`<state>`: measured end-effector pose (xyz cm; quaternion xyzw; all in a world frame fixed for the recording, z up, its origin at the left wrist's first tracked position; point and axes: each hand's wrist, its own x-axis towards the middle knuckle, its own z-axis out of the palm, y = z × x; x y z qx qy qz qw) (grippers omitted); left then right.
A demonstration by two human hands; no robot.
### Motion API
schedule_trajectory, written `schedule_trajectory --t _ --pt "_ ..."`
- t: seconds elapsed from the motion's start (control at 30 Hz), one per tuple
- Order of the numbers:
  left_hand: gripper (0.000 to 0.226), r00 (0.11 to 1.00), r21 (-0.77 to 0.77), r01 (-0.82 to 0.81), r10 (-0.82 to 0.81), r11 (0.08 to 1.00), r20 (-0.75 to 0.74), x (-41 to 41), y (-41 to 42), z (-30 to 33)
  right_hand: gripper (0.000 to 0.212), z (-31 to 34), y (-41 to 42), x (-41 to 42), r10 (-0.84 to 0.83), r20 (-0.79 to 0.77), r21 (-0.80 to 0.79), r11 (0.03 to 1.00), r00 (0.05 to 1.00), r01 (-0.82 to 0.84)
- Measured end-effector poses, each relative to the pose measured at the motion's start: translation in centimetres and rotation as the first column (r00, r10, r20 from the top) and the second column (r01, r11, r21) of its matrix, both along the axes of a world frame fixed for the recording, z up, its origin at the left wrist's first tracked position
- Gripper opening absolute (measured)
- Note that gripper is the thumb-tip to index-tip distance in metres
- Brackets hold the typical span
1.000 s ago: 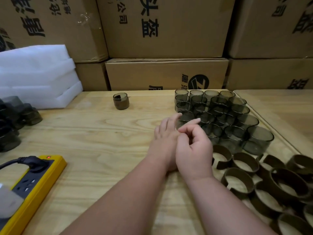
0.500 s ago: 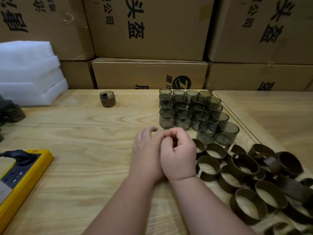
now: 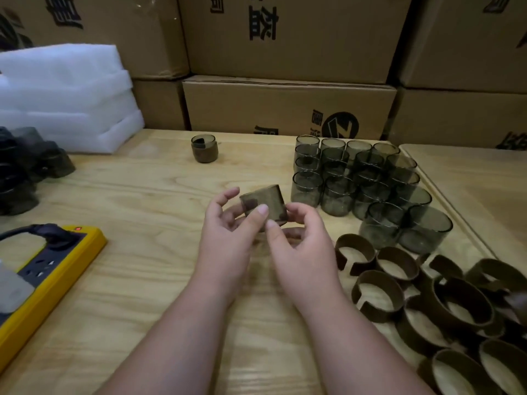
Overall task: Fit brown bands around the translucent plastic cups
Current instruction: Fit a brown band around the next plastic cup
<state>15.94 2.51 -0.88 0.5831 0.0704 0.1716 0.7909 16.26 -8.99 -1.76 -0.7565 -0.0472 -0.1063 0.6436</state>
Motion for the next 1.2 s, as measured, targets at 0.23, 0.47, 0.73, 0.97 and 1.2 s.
schedule_trajectory --t 0.23,0.47,0.73,0.97,1.2 --pt "0.041 0.998 -0.154 0.048 -0.052 0.987 -0.027 0.8 0.5 0.2 0.024 0.1 0.6 0.8 -0.090 0.010 0.195 0.977 0.996 0.086" --pt "0.043 0.990 -0.174 0.125 -0.135 0.977 -0.047 1.2 0.9 0.2 0.025 -0.1 2.2 1.8 -0.074 -0.003 0.148 0.986 0.997 0.074" --pt "0.044 0.992 -0.214 0.111 -0.121 0.970 -0.033 1.5 0.8 0.0 0.015 -0.2 2.1 1.9 -0.103 0.003 0.031 0.994 0.995 0.103" --pt "0.027 0.988 -0.161 0.154 -0.157 0.975 -0.005 1.6 0.6 -0.2 0.023 0.2 1.8 1.4 -0.145 0.043 0.109 0.984 0.988 0.140" --pt "0.026 0.990 -0.167 0.128 -0.136 0.978 -0.041 1.6 0.4 -0.1 0.014 0.3 1.2 1.1 -0.208 -0.031 0.213 0.954 0.978 0.210"
